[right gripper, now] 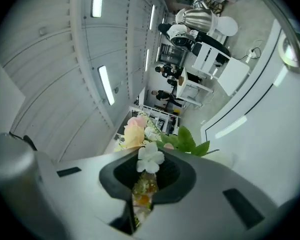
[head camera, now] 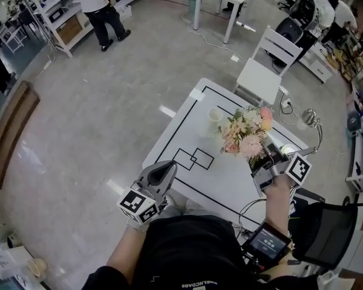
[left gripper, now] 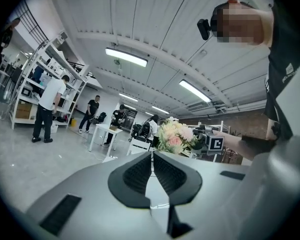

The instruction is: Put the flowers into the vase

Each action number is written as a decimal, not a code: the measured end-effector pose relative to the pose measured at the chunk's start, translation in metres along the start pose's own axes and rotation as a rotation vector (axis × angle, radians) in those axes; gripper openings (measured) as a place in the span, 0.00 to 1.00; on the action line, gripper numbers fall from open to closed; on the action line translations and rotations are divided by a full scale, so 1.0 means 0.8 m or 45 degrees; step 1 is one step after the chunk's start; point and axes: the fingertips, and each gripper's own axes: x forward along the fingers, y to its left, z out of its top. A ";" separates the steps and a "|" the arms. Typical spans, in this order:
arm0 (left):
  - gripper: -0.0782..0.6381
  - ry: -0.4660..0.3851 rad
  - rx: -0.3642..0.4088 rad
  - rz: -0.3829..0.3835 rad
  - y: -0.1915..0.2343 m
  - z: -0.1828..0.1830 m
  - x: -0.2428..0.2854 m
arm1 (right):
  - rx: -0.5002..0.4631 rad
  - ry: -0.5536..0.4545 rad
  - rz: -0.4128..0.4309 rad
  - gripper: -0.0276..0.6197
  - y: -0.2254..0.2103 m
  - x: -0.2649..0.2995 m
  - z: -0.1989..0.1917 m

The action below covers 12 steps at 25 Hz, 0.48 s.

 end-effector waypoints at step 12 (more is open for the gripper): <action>0.12 0.084 0.093 -0.124 -0.003 -0.008 0.046 | 0.130 -0.125 0.180 0.10 0.062 0.003 0.035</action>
